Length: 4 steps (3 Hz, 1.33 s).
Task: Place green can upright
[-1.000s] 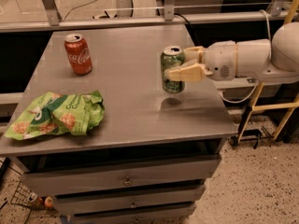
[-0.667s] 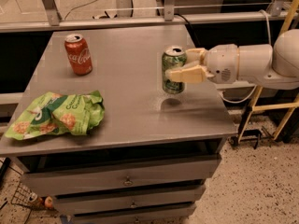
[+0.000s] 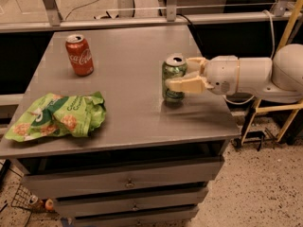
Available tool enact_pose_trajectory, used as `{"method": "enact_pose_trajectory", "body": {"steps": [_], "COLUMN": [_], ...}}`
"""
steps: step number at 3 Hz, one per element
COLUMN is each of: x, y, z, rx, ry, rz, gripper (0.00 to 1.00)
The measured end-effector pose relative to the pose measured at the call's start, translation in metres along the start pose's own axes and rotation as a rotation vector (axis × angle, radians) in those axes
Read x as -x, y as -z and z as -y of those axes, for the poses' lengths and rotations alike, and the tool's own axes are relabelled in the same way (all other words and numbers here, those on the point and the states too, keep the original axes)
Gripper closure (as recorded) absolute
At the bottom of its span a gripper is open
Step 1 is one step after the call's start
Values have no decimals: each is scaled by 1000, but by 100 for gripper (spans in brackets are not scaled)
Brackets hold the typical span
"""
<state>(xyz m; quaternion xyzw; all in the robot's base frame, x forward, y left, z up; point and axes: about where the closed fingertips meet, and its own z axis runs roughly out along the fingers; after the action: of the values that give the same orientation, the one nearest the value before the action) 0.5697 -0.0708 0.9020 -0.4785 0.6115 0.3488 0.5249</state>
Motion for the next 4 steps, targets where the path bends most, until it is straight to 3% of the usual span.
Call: {"method": "enact_pose_trajectory", "body": {"steps": [1,4], "x": [-7,-5], "y": [0,-6], "z": [-5,-8], "rx": [-11,1], "ry": [5,9], "rz": [26,28], "gripper": [100,31]}}
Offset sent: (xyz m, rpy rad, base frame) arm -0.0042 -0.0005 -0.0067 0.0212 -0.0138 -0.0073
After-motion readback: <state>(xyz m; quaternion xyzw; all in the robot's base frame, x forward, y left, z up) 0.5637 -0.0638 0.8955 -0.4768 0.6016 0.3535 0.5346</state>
